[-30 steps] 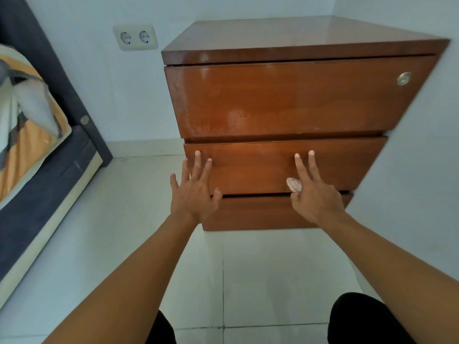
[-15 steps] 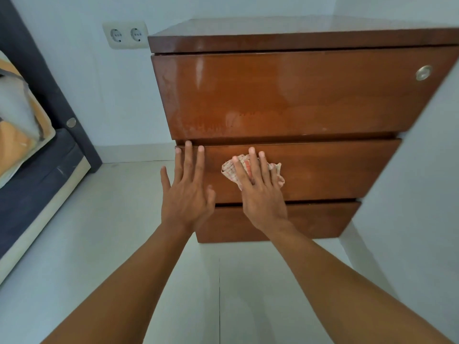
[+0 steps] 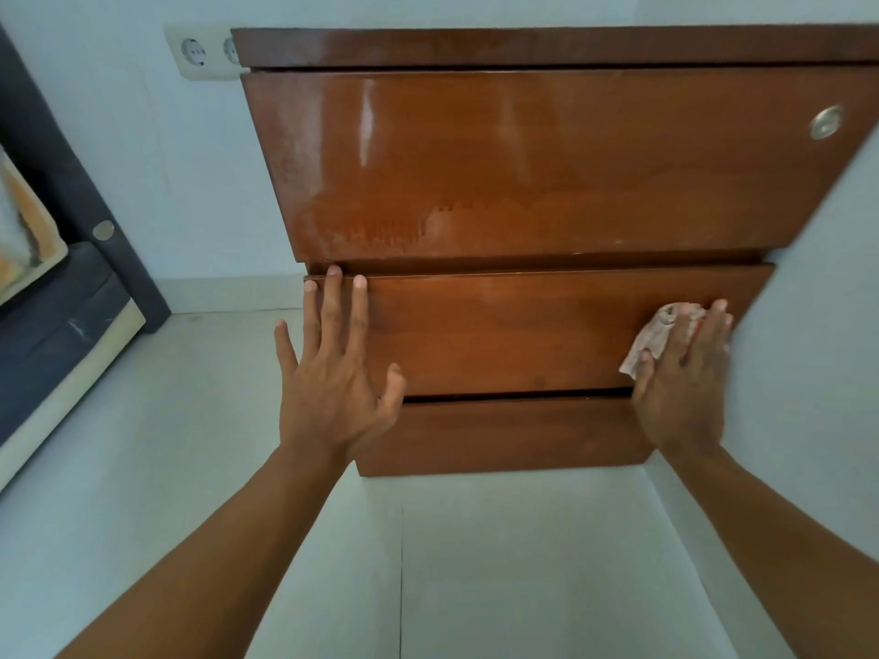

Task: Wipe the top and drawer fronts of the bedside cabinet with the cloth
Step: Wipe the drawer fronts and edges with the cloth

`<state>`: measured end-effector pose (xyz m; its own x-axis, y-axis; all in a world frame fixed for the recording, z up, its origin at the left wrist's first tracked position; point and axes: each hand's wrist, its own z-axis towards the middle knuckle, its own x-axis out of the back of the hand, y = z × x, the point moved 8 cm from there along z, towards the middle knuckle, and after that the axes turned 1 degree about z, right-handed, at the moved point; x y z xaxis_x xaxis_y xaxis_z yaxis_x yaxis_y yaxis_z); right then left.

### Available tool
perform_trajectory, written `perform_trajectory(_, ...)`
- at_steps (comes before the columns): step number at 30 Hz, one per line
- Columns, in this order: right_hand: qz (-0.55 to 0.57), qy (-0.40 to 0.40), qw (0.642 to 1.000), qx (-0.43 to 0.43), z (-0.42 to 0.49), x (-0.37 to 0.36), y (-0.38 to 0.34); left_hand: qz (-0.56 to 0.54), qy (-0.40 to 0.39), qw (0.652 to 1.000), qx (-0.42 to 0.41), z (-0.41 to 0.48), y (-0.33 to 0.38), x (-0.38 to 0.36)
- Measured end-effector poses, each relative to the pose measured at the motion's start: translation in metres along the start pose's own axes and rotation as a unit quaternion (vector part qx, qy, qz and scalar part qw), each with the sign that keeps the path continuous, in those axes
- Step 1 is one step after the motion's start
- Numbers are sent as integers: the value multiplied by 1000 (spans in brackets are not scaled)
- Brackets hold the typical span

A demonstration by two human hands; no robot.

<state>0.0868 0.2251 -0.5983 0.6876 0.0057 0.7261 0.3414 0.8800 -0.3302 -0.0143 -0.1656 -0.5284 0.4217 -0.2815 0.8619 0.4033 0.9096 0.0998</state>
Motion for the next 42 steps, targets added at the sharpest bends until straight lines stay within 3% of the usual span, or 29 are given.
perform_trajectory(7, 148, 86, 983, -68, -3, 27, -4, 0, -4, 1000, 15, -2, 5, -1)
perform_trajectory(10, 143, 113, 982, 49, -9, 34, -76, -6, -5, 1000, 22, -2, 6, -1)
perform_trajectory(13, 95, 61, 969, 218, -20, 17, -148, -4, -8, 1000, 18, -2, 4, -2)
perform_trajectory(18, -27, 49, 964, 260, -6, 5, -124, 9, -8, 1000, 11, -1, 2, -2)
perform_trajectory(28, -24, 28, 995, 93, 28, 44, 3, 7, -29, 999, 15, -1, 3, -4)
perform_trajectory(34, 105, 92, 990, 11, 9, 62, -9, 37, -62, 997, -9, 0, -3, 3)
perform_trajectory(36, 116, 106, 985, 71, -8, 57, -54, 39, -72, 997, -8, -1, -2, 2)
perform_trajectory(39, 96, 39, 970, 220, -35, 21, -134, 38, -82, 996, 2, 0, 0, -1)
perform_trajectory(42, 63, -9, 955, 288, -44, -4, -170, 50, -81, 995, 10, 1, -1, -1)
